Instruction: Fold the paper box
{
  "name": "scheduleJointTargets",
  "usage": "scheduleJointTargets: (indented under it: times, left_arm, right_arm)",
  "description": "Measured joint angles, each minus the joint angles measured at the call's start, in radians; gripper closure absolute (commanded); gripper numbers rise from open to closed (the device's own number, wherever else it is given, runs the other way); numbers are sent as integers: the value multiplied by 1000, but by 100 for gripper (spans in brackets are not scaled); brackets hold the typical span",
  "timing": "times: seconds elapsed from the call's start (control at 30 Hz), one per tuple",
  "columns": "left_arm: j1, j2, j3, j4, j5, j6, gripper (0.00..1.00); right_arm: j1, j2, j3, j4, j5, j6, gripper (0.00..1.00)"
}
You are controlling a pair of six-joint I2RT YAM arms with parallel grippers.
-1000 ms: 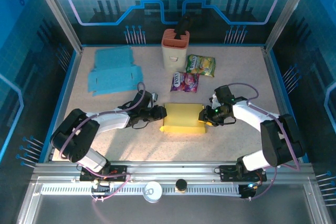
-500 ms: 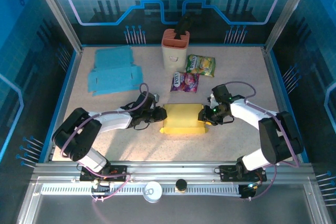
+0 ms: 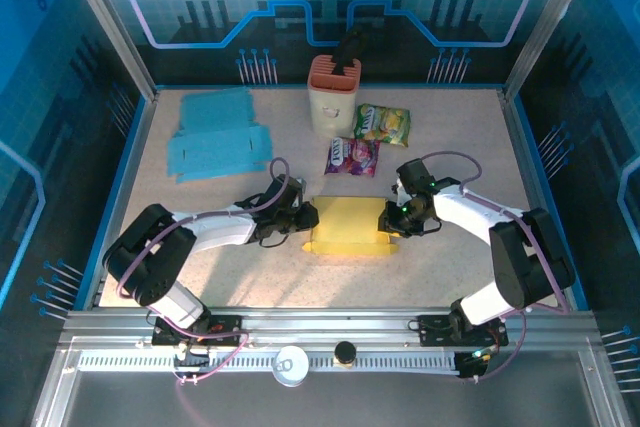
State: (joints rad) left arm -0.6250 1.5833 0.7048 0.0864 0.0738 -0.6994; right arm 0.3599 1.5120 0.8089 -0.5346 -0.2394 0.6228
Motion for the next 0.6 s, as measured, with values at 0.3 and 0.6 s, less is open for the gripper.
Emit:
scheduleJointTargets:
  times: [0.3,0.6]
  left_arm:
    - [0,-6,0,-8,-3,0,89]
    - [-6,-8,2,-14,-6,0,89]
  right_arm:
    - [0,-2,4,-8,1,-6,80]
    - [-5,-19,3,-2,0,-33,52]
